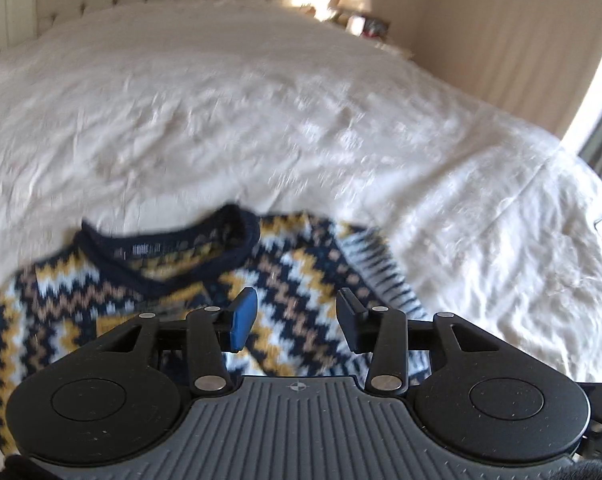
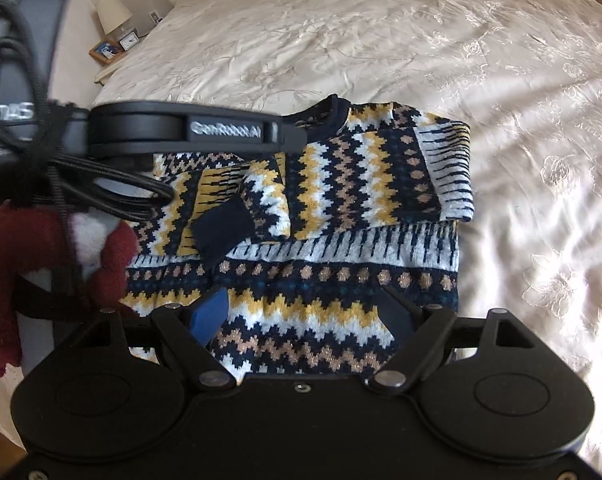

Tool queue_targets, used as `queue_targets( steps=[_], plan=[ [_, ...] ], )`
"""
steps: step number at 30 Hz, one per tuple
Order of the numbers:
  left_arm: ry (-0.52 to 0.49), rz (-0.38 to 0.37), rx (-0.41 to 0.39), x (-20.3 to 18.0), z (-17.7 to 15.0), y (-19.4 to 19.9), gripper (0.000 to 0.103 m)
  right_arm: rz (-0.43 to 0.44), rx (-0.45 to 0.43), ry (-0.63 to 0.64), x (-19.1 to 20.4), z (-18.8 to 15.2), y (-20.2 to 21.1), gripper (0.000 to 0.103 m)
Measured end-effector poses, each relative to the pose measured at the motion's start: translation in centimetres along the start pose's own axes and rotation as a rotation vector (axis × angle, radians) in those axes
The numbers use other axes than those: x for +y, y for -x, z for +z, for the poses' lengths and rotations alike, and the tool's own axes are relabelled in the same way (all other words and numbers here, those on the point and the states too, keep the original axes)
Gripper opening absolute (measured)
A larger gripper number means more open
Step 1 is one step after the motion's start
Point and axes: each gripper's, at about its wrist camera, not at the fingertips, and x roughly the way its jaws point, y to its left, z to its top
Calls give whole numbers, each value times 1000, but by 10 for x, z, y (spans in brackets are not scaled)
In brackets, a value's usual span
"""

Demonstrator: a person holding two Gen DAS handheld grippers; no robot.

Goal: Fold small clothes

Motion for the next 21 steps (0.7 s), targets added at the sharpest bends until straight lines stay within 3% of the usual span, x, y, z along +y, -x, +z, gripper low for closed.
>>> queue_targets(
  steps=[3, 7, 15, 17, 19, 21],
  plan=[
    [-11, 32, -54, 11, 5, 16, 44, -4, -9, 25, 6, 6, -3, 83],
    [39, 156, -52, 56, 1, 34, 44, 2, -20, 76, 22, 17, -14, 83],
    [188, 394, 150, 160, -46, 26, 44, -17, -19, 330, 83, 36, -59, 83],
    [217, 408, 208, 178, -58, 18, 44, -36, -7, 427, 100, 35, -74, 83],
    [246, 384, 293, 192, -68, 4, 44, -64, 8, 534, 117, 31, -88, 83],
    [255, 352, 325, 199, -72, -4, 44, -87, 22, 620, 130, 28, -101, 84]
  ],
)
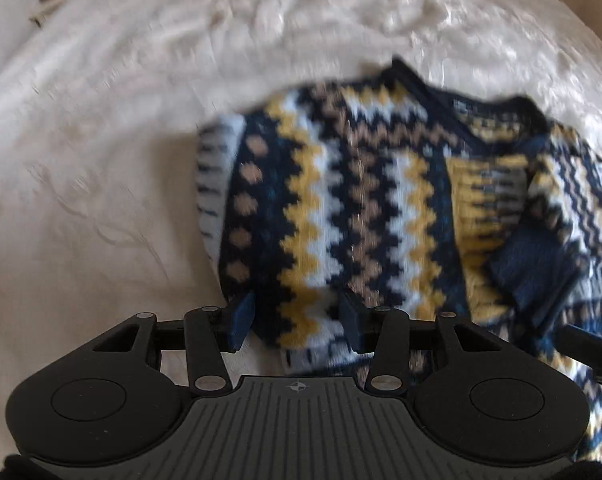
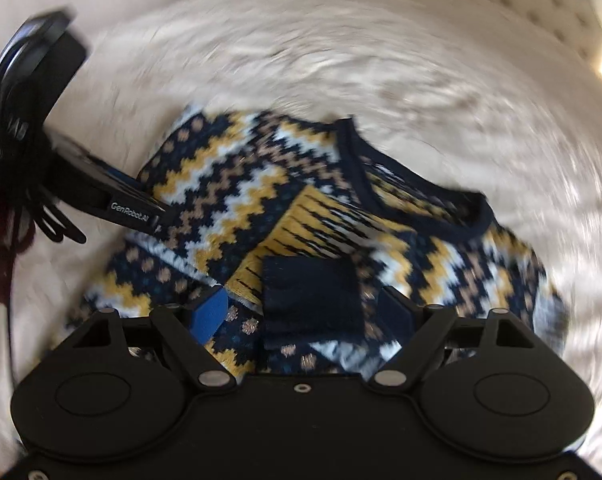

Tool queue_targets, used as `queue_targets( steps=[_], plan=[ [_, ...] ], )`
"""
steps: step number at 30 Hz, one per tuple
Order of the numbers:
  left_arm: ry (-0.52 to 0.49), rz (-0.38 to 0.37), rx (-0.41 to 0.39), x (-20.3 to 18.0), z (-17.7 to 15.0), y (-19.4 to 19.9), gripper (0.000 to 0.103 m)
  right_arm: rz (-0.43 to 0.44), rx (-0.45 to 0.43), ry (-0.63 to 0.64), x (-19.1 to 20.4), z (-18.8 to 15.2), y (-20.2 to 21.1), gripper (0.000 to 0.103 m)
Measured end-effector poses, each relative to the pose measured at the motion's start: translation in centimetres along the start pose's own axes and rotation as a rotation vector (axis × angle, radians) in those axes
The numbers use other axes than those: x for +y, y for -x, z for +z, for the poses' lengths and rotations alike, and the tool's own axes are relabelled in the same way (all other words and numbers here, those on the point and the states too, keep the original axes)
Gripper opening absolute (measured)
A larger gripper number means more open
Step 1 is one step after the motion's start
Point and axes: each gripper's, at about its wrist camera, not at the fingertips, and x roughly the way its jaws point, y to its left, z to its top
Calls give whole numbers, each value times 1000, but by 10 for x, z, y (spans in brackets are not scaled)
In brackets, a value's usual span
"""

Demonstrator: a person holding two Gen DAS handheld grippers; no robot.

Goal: Fold small clothes

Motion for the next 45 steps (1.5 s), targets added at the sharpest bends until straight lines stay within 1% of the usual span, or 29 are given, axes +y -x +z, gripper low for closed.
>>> queue_targets(
  steps=[4, 6, 8, 10, 13, 14, 15, 17, 19, 22, 26, 29, 31, 32, 34, 36, 37, 39, 41, 45],
  plan=[
    [-6, -8, -8, -1, 4, -4, 45, -25, 27, 99, 16, 6, -25, 84],
    [1, -11, -15, -2, 3, -3, 45, -69, 36, 131, 17, 7, -35, 83],
    [5, -17, -24, -3, 3, -1, 45, -118, 43, 121, 4, 5, -38, 83],
    [4, -27, -39, -3, 1, 6, 45, -178, 57, 21, -25, 1, -37, 83],
    [6, -38, -55, -2, -2, 12, 45, -294, 106, -187, -84, -11, -31, 83],
    [10, -43, -59, -3, -2, 13, 45, -321, 105, -217, -97, -15, -26, 83],
    [14, -50, -63, -2, -2, 14, 45, -323, 87, -209, -102, -17, -20, 83],
    [20, -57, -65, -3, -3, 14, 45, -291, 47, -124, -94, -16, -10, 84],
    [21, -51, -65, -5, -3, 13, 45, -225, 4, -61, -73, -13, -5, 85],
    [17, -38, -51, -8, -3, 11, 45, -118, -30, -31, -33, -5, -8, 88],
    [28, -42, -52, -7, -5, 16, 45, -47, -22, -6, 6, 5, -26, 88],
    [27, -40, -52, -6, -7, 19, 45, -76, 17, 58, 17, 8, -46, 88],
    [28, -44, -53, -6, -8, 21, 45, -120, 42, 73, 10, 4, -53, 87],
    [26, -46, -57, -5, -8, 23, 45, -147, 43, 58, -1, 3, -52, 87],
    [20, -45, -69, -5, -8, 27, 45, -206, 51, -29, -30, -3, -46, 87],
    [19, -48, -77, -5, -7, 29, 45, -283, 80, -138, -65, -11, -40, 88],
    [18, -50, -82, -5, -7, 30, 45, -302, 86, -199, -82, -16, -36, 88],
    [18, -52, -92, -6, -6, 33, 45, -297, 73, -303, -110, -26, -24, 88],
    [17, -54, -102, -6, -5, 35, 45, -273, 42, -341, -124, -33, -13, 88],
    [12, -57, -131, -7, -4, 43, 45, -143, -21, -436, -136, -47, -4, 87]
  ],
)
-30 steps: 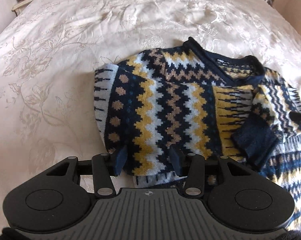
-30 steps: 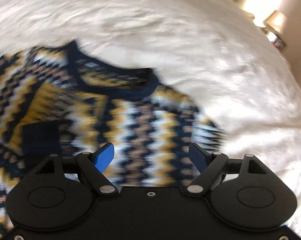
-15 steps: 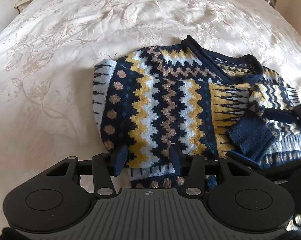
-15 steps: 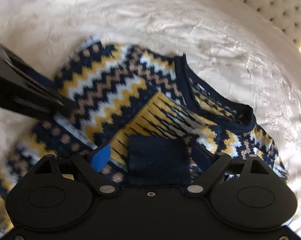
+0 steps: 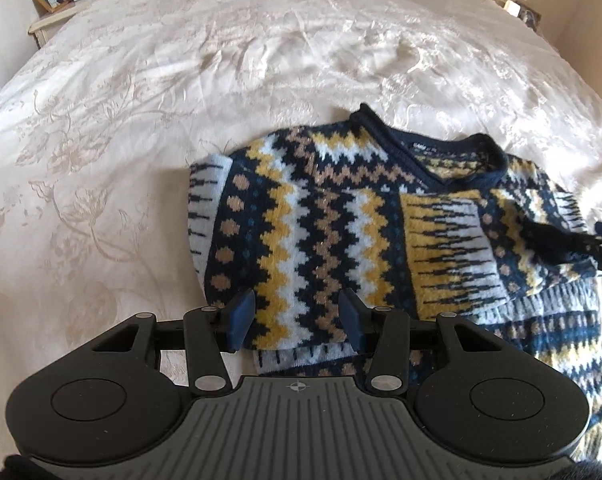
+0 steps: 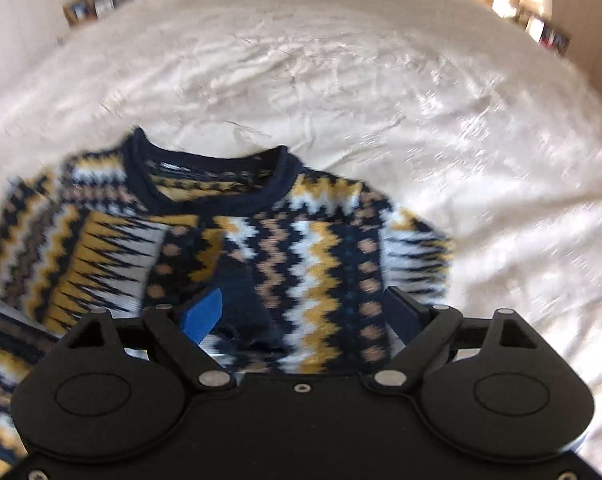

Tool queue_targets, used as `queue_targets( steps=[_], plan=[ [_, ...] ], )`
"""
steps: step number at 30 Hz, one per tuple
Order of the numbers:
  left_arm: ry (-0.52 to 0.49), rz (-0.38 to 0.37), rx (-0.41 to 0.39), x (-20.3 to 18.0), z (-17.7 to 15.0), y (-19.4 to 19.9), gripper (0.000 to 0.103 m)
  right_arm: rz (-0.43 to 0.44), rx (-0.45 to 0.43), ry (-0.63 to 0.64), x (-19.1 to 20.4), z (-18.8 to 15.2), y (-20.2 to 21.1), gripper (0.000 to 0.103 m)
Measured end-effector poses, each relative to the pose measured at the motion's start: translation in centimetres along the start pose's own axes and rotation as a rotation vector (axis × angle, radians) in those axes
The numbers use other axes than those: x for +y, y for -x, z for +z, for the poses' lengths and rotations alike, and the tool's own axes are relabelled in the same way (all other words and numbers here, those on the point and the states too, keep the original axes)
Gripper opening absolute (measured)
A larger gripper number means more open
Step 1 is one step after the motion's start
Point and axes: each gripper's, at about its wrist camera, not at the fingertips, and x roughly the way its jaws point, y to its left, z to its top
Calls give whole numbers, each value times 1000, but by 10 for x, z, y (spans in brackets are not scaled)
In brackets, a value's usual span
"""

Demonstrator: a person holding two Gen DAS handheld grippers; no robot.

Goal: Fold small clothes

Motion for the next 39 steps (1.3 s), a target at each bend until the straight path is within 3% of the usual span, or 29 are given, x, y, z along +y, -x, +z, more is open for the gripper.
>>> queue_targets(
  steps=[6, 9, 11, 14, 18, 23, 26, 29, 30, 31, 35, 39],
  plan=[
    [-19, 6, -18, 2, 0, 8, 45, 78, -49, -29, 0, -1, 2, 86],
    [-13, 15, -37, 7, 0, 14, 45, 36, -186, -46, -4, 1, 25, 87],
    [0, 20, -47, 10, 0, 16, 45, 4, -208, -97, -13, 5, 30, 88],
    [16, 33, -48, 14, 1, 13, 45, 46, -187, -76, -17, 7, 27, 89],
    [35, 42, -30, 19, 1, 7, 45, 50, -78, 28, -11, 5, 2, 88],
    [28, 55, -26, 23, -3, 9, 45, 39, 16, -83, -31, 9, -31, 87],
    [32, 66, -21, 27, -5, 9, 45, 86, 70, -122, -39, 8, -47, 63],
    [45, 74, -20, 30, -6, 11, 45, 139, 112, -185, -47, 7, -56, 48],
    [48, 76, -24, 31, -6, 12, 45, 150, 116, -213, -49, 7, -56, 24],
    [49, 79, -25, 32, -6, 12, 45, 157, 119, -239, -51, 8, -55, 16],
    [48, 82, -32, 33, -4, 14, 45, 206, 68, -215, -41, 19, -34, 15],
    [31, 75, -53, 29, 5, 15, 45, 157, -69, -94, -28, 42, 17, 14]
  ],
)
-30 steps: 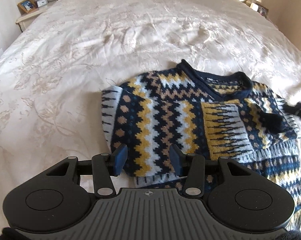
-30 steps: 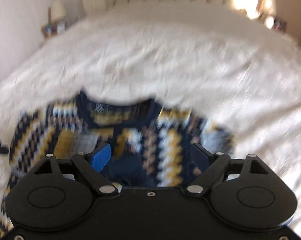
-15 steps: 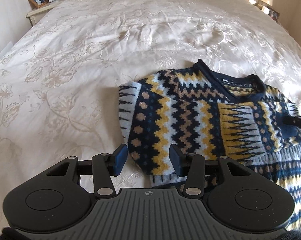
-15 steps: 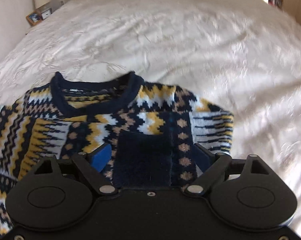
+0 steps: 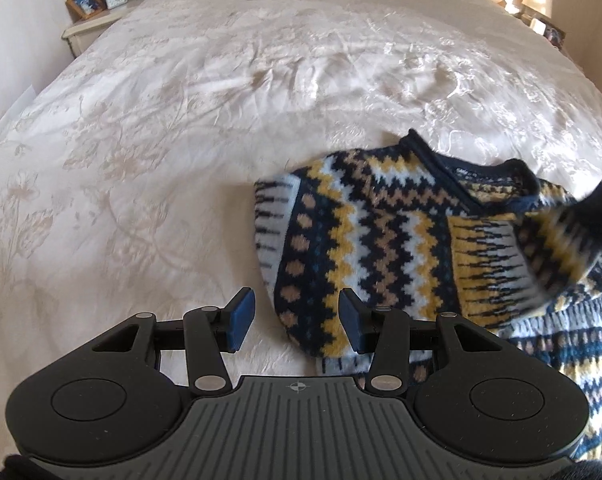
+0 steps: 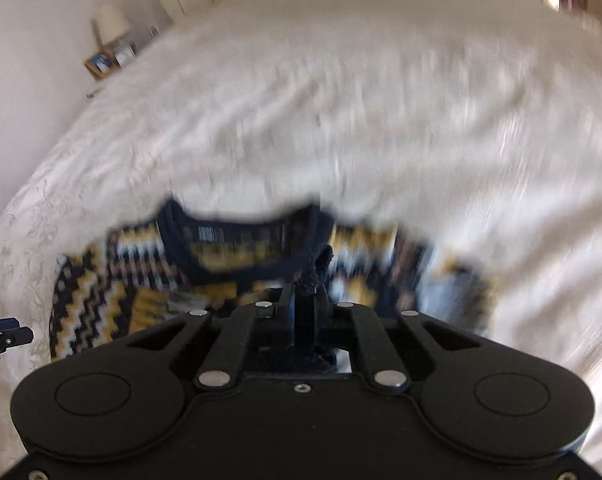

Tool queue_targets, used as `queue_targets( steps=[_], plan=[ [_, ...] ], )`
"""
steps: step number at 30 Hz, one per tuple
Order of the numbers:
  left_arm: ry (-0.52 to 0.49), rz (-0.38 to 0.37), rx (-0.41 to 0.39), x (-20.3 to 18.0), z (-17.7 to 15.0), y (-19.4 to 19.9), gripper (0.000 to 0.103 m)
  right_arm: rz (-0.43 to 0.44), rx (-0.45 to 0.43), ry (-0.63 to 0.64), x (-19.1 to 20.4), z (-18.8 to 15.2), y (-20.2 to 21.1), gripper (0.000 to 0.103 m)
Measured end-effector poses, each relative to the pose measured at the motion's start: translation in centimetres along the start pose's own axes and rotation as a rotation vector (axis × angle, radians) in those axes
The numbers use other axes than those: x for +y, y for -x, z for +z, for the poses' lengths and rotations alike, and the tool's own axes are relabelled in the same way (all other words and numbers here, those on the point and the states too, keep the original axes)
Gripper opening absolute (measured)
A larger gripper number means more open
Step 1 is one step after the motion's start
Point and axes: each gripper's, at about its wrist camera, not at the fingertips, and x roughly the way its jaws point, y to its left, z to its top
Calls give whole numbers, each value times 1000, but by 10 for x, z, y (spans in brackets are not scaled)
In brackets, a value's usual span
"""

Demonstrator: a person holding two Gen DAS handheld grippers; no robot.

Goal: Fold small clothes

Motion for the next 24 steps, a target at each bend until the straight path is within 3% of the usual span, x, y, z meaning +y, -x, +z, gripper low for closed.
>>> queue_targets(
  steps=[3, 5, 9, 14, 16, 20, 24],
  plan=[
    [-1, -9, -13, -2, 7, -2, 45, -103, -62, -9, -11, 15, 16, 14],
    [-5, -10, -13, -5, 11, -6, 45, -171, -25, -17, -26, 19, 7, 14],
    [-30, -11, -3, -13, 16, -13, 45, -184, 45, -67, -47, 13, -16, 14],
    [-68, -11, -13, -26, 29, -19, 45, -189, 66, -70, -49, 6, -30, 14],
    [-98, -15, -9, -32, 31, -25, 45, -242, 80, -29, -49, 5, -35, 14],
    [-160, -35, -23, -41, 22, -27, 45, -270, 108, -42, -65, 1, -42, 14],
    [-173, 8, 35, -41, 6, -42, 45, -252, 123, -13, -60, -2, -49, 15]
  ],
)
